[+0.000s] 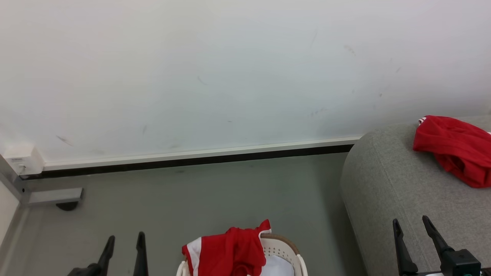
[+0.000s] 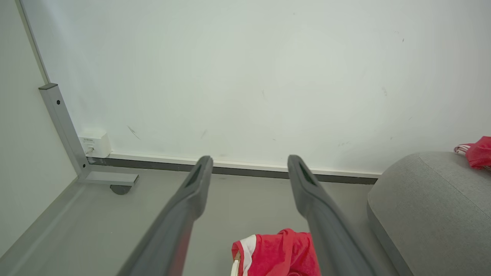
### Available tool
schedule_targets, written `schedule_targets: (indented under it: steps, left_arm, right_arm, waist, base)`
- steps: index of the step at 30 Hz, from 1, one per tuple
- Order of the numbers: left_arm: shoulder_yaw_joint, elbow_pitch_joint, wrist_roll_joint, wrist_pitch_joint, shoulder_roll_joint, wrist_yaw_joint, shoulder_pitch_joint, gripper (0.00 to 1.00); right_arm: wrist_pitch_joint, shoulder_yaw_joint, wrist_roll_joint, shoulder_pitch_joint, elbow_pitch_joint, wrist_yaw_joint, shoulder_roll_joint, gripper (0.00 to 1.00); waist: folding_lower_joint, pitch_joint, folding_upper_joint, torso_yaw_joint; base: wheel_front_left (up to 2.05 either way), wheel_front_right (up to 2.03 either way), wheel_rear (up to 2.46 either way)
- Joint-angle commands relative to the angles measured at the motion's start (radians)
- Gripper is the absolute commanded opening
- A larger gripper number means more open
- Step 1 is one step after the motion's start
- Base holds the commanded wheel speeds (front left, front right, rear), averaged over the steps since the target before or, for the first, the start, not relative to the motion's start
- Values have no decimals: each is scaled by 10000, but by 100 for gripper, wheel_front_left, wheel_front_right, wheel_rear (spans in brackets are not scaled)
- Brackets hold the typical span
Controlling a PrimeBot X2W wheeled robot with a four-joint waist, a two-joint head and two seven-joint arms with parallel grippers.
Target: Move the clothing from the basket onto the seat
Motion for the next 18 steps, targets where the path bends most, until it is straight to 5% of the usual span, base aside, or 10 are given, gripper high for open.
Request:
schedule_targets:
  steps: [1,18]
  left_arm:
    - [68,34,121,-7,-37,-69,89,100]
    - [514,336,563,-8,-338,-510,-171,100]
  right_arm:
    - [7,13,85,66,7,-25,-5,100]
    - [7,529,273,-364,-94,-26,-5,100]
  waist:
    - [1,-3,0,3]
    - [1,232,0,-643]
  base:
    - [0,0,0]
    - [0,0,0]
